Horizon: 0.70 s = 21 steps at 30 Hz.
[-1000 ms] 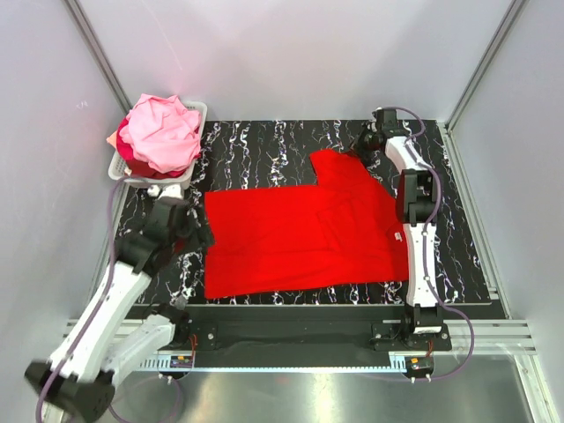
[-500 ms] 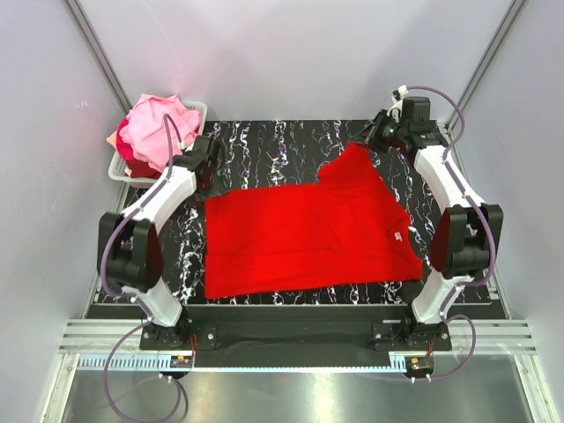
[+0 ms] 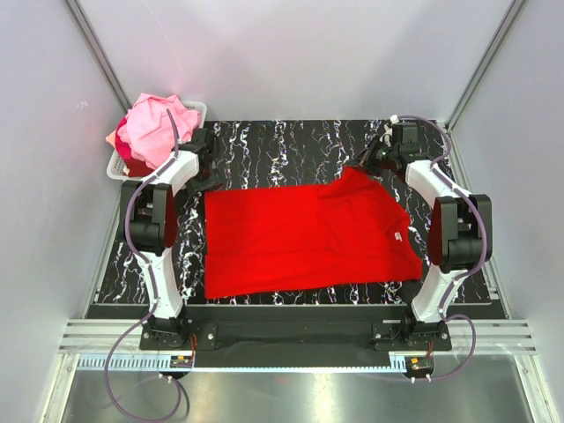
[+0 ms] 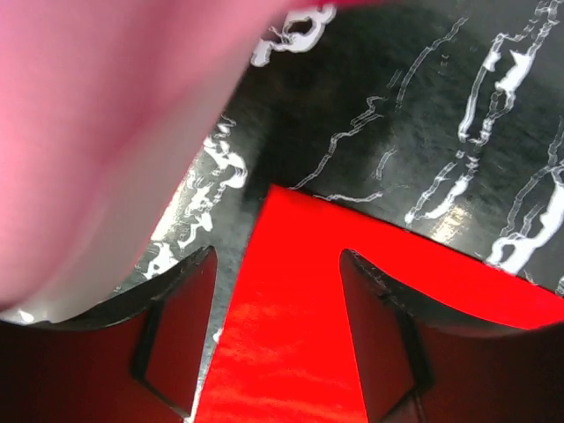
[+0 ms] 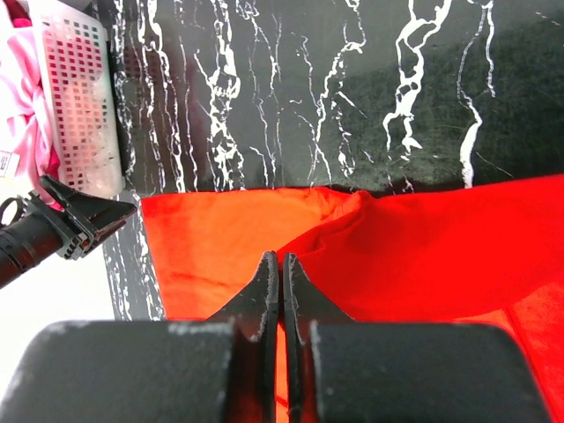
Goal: Fold and stack the t-shirts
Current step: Fold the tshirt
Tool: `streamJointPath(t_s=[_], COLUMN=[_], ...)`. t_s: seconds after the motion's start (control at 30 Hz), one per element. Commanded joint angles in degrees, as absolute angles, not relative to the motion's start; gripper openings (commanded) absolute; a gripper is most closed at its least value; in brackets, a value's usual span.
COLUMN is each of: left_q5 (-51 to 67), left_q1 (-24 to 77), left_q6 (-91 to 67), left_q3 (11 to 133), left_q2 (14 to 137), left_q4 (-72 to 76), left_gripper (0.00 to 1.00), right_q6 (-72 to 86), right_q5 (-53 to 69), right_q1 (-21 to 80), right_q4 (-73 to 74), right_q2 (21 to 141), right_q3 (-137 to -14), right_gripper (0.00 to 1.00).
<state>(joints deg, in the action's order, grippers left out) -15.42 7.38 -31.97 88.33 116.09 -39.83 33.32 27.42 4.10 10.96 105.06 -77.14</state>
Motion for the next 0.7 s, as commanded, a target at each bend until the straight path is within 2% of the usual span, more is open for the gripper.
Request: streamJointPath(t_s=[0.0, 0.13, 0.23, 0.33, 0.43, 0.57, 0.67], left_q5=[-13.8, -14.6, -15.5, -17.9, -16.7, -15.2, -15.2], left_q1=[4.8, 4.7, 5.0, 6.8, 7.9, 8.6, 9.0], left_q6=[-32.1, -32.6, -33.7, -34.9, -35.2, -35.9, -36.2], left_q3=[90.1, 89.0, 87.8, 87.0, 87.0, 86.9, 85.2], left_q2=[118.6, 120.1, 120.1, 119.4, 119.8, 120.1, 118.9], left_q4=[-36.1, -34.9, -34.0, -34.5, -34.7, -35.3, -34.8], left_gripper=[0.62, 0.61, 0.49, 0.48, 0.52, 0.66, 0.69], right_q6=[34.0, 33.8, 33.7, 34.2, 34.1, 32.9, 31.4], right_q5=[29.4, 29.7, 29.7, 30.1, 30.1, 29.5, 25.9], right_q1=[4.4, 4.5, 4.4, 4.5, 4.4, 4.5, 4.0], right_q4=[4.8, 4.1, 3.9, 2.7, 2.8, 4.7, 7.3], right_q2=[105.0, 104.7, 103.8, 101.9, 100.1, 97.9, 95.4], right_q3=[-76.5, -74.5, -72.7, -70.3, -69.3, -68.6, -68.3], right_gripper=[0.0, 0.0, 0.0, 0.0, 0.0, 0.0, 0.0])
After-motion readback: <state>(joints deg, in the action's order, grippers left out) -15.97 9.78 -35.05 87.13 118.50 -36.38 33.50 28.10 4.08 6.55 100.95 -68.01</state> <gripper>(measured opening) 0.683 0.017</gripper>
